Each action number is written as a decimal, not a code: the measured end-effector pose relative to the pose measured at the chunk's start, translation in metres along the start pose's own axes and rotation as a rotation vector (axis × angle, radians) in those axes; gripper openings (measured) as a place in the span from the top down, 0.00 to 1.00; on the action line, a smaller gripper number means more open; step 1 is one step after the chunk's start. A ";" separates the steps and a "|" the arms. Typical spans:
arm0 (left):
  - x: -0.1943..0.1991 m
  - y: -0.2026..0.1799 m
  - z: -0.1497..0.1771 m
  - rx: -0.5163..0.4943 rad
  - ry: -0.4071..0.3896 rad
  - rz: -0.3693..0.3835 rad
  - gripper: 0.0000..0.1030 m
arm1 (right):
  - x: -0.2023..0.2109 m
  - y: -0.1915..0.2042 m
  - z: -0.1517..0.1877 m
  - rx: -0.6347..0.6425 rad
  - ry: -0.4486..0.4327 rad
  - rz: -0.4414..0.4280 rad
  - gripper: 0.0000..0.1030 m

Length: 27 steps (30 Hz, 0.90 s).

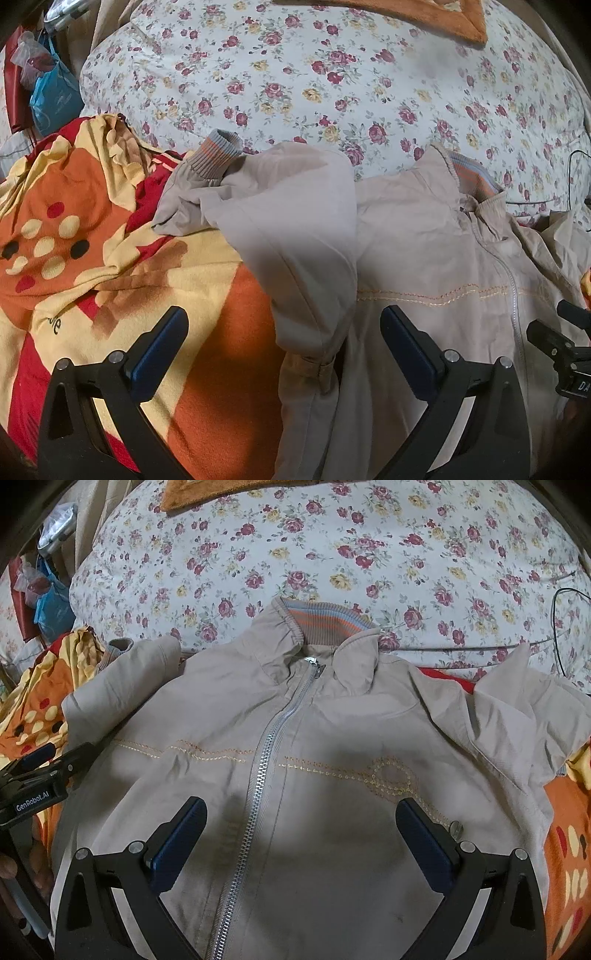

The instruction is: Fold large clothes

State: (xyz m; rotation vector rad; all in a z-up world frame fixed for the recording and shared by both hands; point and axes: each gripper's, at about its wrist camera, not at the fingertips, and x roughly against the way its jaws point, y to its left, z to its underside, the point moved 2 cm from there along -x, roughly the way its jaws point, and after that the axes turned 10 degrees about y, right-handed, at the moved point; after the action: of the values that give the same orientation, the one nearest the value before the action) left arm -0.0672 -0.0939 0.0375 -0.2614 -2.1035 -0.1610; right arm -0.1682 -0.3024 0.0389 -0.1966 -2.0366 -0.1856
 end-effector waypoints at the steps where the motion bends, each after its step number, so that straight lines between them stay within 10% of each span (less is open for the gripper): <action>1: 0.000 0.000 0.000 -0.001 0.000 0.000 0.00 | -0.001 0.000 0.000 0.001 0.002 0.001 0.00; 27: 0.005 0.064 -0.033 0.197 0.015 0.080 0.00 | -0.001 0.001 0.003 0.001 0.022 -0.039 0.00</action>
State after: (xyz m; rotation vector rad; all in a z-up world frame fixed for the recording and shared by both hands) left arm -0.0267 -0.0382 0.0593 -0.2243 -2.0724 0.0910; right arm -0.1702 -0.3007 0.0364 -0.1539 -2.0193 -0.2100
